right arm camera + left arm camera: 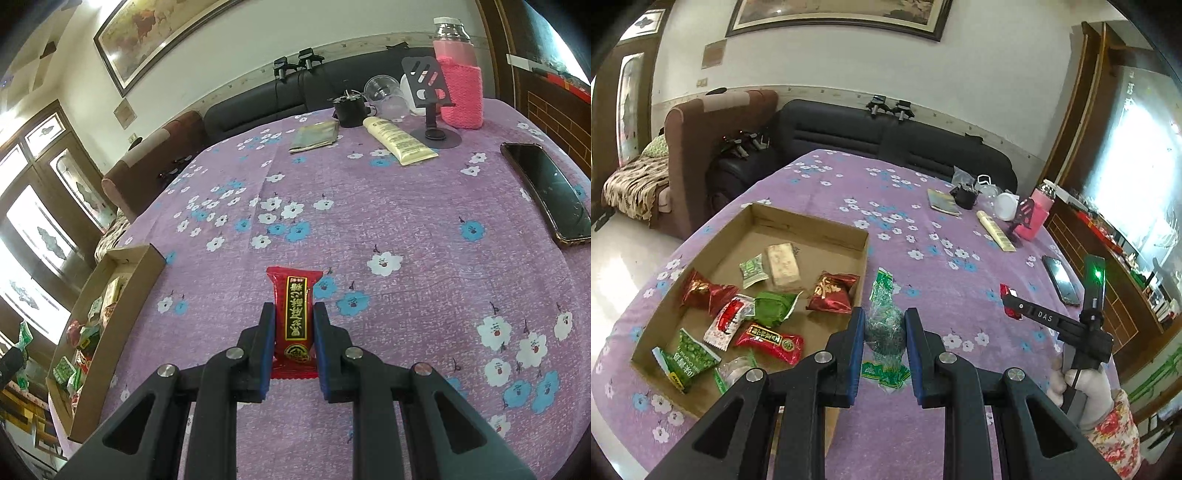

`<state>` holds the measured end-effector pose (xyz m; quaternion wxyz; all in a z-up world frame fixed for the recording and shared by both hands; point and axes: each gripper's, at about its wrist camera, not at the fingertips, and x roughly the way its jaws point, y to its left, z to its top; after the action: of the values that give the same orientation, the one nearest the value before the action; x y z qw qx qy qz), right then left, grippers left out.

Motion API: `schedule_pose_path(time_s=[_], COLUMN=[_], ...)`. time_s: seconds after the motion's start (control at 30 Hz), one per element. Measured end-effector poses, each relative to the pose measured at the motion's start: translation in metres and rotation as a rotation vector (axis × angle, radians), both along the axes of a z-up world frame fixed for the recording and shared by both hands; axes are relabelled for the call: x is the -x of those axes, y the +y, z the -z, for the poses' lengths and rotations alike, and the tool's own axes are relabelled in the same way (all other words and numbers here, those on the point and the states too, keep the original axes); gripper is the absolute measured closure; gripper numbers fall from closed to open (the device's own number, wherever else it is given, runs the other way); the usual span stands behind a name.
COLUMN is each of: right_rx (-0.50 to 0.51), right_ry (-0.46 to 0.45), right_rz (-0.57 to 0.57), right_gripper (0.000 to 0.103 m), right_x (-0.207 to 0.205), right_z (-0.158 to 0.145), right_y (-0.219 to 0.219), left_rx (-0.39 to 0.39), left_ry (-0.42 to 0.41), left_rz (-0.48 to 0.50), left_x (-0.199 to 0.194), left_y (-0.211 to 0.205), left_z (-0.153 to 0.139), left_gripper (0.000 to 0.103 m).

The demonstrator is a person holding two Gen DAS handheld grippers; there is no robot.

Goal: Organize snacks
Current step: 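Grasp the green-wrapped candy with the left tool while the right tool holds its bar, then carry both snacks over the tray and release them with both tools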

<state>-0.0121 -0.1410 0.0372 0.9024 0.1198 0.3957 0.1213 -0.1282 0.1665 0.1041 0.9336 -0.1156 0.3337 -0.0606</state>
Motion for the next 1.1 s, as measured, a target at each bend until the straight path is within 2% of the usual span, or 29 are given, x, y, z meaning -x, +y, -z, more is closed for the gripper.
schedule_pose_path(time_s=[0.47,0.53,0.6,0.83,1.0,1.1], right_rx=[0.049,0.073,0.049,-0.002,-0.01,0.022], right_ry=[-0.025,-0.044,-0.044,-0.009,0.035,0.048], right_rz=[-0.024,-0.02,-0.048,-0.235,-0.359,-0.408], right_gripper=[0.084,0.084,0.084,0.084,0.084,0.084], right_x=[0.006,0.011,0.019,0.037,0.043,0.043], right_z=[0.0,-0.009,-0.018,-0.043,-0.039,-0.031], right_y=[0.02,0.028,0.037,0.117,0.188,0.227], left_rx=[0.087,0.073,0.051,0.028,0.013,0.007], left_ry=[0.02,0.025,0.025,0.032,0.077,0.101], left_rz=[-0.047,-0.046,-0.052,-0.083,-0.102,-0.118], left_x=[0.0,0.0,-0.002,-0.019,-0.041,-0.055], left_y=[0.044,0.052,0.062,0.097,0.113,0.123], left_z=[0.021,0.022,0.022,0.026,0.038,0.046], left_gripper=[0.081,0.081,0.081,0.081,0.081,0.081])
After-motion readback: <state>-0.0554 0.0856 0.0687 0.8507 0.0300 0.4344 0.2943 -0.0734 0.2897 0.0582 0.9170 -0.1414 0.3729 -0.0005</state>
